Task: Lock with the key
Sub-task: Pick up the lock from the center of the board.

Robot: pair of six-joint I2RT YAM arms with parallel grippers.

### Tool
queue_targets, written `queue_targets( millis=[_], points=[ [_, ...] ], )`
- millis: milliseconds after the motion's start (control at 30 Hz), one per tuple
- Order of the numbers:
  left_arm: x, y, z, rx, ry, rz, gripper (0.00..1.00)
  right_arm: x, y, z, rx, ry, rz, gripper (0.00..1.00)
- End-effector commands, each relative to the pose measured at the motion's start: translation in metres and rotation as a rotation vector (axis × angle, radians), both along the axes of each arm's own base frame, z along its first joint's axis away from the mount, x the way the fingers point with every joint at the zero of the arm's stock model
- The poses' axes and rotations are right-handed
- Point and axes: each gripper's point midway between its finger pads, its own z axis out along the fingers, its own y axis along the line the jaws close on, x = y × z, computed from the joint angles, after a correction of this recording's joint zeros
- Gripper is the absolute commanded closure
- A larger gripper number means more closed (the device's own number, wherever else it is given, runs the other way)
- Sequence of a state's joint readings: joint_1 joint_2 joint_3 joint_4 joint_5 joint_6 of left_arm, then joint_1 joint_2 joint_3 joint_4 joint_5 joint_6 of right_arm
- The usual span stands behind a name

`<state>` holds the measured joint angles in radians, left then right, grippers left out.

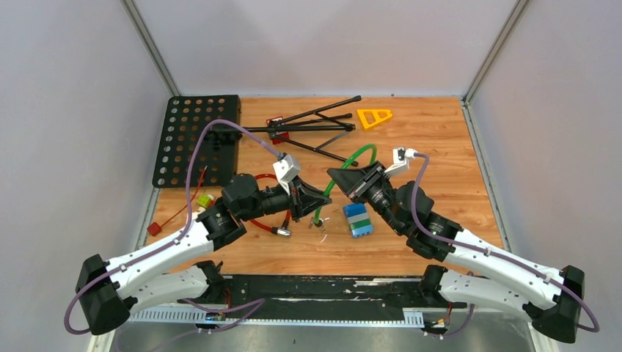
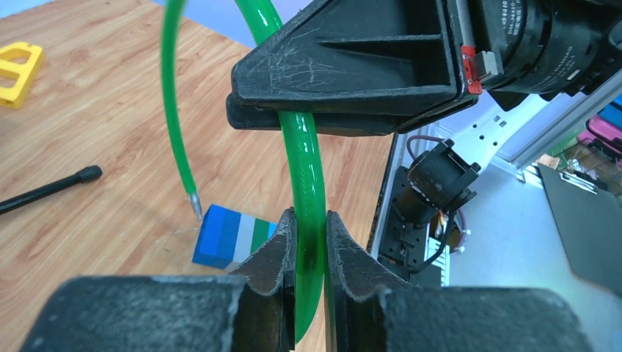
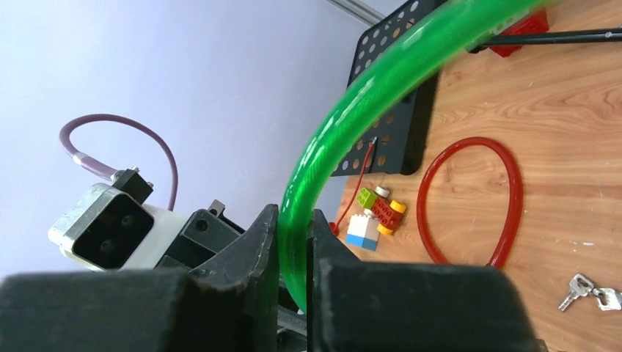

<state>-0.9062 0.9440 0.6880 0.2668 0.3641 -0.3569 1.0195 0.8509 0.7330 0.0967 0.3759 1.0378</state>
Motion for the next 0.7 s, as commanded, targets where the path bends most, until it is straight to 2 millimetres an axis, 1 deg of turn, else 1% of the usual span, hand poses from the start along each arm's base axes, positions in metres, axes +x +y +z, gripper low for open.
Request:
queue_targets(
  millis=[0, 33, 100, 133, 200, 300, 367, 433, 467, 533, 667],
  points=[
    [-0.006, 0.002, 0.046, -0.107, -0.119, -0.017, 0.79, -0.004, -0.004, 0.039, 0.104, -0.071, 0.006, 1.0],
    [-0.004, 0.004, 0.043, -0.102, -0.112, 0.0, 0.66, -0.003, -0.008, 0.044, 0.104, -0.079, -0.006, 1.0],
    [0.004, 0.01, 0.04, -0.099, -0.1, 0.062, 0.46, -0.002, -0.017, 0.054, 0.116, -0.091, -0.039, 1.0],
    [0.006, 0.013, 0.04, -0.102, -0.103, 0.085, 0.4, -0.002, -0.02, 0.057, 0.12, -0.091, -0.05, 1.0],
    [0.011, 0.017, 0.04, -0.106, -0.117, 0.119, 0.33, -0.001, -0.026, 0.06, 0.124, -0.076, -0.072, 1.0],
    [0.014, 0.018, 0.035, -0.084, -0.137, 0.133, 0.3, 0.0, -0.031, 0.065, 0.15, -0.06, -0.092, 1.0],
    [0.015, 0.016, 0.029, -0.053, -0.149, 0.131, 0.29, 0.0, -0.032, 0.068, 0.176, -0.049, -0.096, 1.0],
    [0.014, 0.013, 0.02, -0.006, -0.164, 0.126, 0.32, -0.001, -0.035, 0.07, 0.201, -0.031, -0.097, 1.0],
    [0.013, 0.012, 0.021, 0.002, -0.175, 0.127, 0.32, -0.002, -0.036, 0.07, 0.217, -0.016, -0.098, 1.0],
    [0.008, 0.01, 0.017, 0.032, -0.202, 0.131, 0.33, -0.003, -0.04, 0.067, 0.241, 0.014, -0.104, 1.0],
    [0.003, 0.006, 0.006, 0.077, -0.232, 0.144, 0.35, -0.005, -0.047, 0.07, 0.284, 0.033, -0.116, 1.0]
  ],
)
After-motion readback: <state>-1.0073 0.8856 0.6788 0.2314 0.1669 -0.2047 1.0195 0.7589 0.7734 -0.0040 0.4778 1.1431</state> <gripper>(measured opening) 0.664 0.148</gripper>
